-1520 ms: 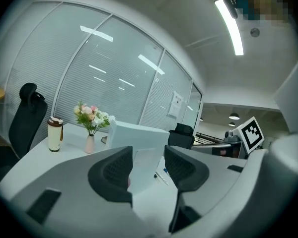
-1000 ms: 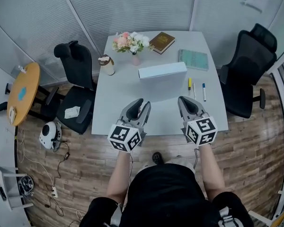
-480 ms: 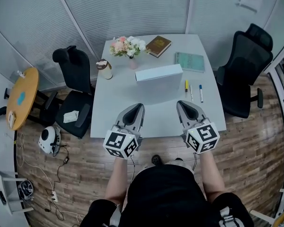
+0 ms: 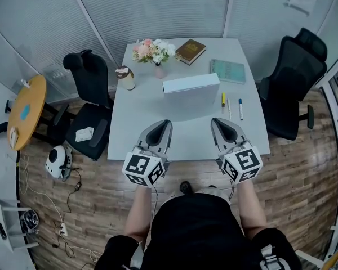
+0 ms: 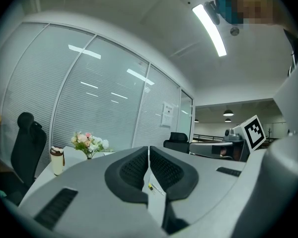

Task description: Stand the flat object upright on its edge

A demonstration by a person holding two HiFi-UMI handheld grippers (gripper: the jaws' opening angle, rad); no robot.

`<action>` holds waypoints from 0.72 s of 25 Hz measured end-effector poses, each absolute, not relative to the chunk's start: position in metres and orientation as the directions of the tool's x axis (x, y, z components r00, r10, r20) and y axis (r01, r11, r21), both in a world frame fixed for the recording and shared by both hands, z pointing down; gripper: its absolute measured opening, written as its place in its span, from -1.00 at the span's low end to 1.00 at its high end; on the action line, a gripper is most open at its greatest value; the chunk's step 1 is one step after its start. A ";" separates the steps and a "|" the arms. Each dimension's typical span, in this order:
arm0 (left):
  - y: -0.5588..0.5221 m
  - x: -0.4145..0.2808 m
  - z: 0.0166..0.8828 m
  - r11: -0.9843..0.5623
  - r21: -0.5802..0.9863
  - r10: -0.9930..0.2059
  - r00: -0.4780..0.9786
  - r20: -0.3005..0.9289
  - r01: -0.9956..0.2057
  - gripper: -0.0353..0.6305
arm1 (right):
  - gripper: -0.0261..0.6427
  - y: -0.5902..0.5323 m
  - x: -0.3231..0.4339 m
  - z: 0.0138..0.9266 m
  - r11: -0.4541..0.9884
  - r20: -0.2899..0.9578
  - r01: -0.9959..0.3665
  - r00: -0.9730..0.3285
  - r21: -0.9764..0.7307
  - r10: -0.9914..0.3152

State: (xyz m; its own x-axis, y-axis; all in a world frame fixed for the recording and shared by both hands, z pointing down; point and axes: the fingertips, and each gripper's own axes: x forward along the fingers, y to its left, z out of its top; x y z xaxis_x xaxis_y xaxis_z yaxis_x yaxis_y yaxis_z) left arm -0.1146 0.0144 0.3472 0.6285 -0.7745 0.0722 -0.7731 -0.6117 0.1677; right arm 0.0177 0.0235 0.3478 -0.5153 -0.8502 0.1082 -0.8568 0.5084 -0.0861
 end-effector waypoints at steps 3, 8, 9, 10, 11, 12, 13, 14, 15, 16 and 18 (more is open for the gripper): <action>0.012 -0.115 0.349 -0.609 0.172 -0.776 0.627 0.075 -0.774 -0.80 | -0.88 0.021 0.016 0.348 0.515 0.110 -0.853 -0.521 -0.085 -0.846; 0.010 -0.114 0.351 -0.610 0.172 -0.774 0.628 0.080 -0.774 -0.80 | -0.88 0.019 0.017 0.348 0.512 0.108 -0.855 -0.519 -0.081 -0.848; 0.009 -0.114 0.352 -0.609 0.172 -0.774 0.627 0.082 -0.774 -0.80 | -0.88 0.019 0.017 0.348 0.513 0.107 -0.855 -0.519 -0.080 -0.848; 0.008 -0.114 0.353 -0.608 0.174 -0.774 0.627 0.084 -0.774 -0.80 | -0.88 0.019 0.016 0.348 0.514 0.106 -0.854 -0.519 -0.079 -0.848; 0.008 -0.114 0.354 -0.608 0.175 -0.774 0.627 0.085 -0.775 -0.80 | -0.88 0.018 0.016 0.347 0.515 0.106 -0.854 -0.520 -0.076 -0.847; 0.007 -0.114 0.354 -0.608 0.176 -0.774 0.627 0.086 -0.775 -0.80 | -0.88 0.018 0.016 0.347 0.515 0.107 -0.854 -0.521 -0.073 -0.847; 0.006 -0.114 0.354 -0.607 0.176 -0.774 0.627 0.087 -0.775 -0.80 | -0.88 0.018 0.016 0.347 0.516 0.107 -0.854 -0.520 -0.071 -0.847; 0.006 -0.113 0.354 -0.607 0.176 -0.774 0.627 0.087 -0.775 -0.80 | -0.88 0.017 0.017 0.347 0.515 0.107 -0.854 -0.520 -0.070 -0.847; 0.005 -0.113 0.354 -0.607 0.177 -0.774 0.627 0.088 -0.775 -0.80 | -0.88 0.017 0.017 0.348 0.515 0.108 -0.854 -0.519 -0.069 -0.848; 0.004 -0.113 0.355 -0.606 0.177 -0.775 0.626 0.088 -0.775 -0.80 | -0.88 0.016 0.018 0.348 0.514 0.109 -0.855 -0.519 -0.069 -0.848; 0.002 -0.114 0.356 -0.604 0.178 -0.776 0.624 0.089 -0.777 -0.80 | -0.88 0.015 0.017 0.349 0.515 0.110 -0.855 -0.519 -0.067 -0.848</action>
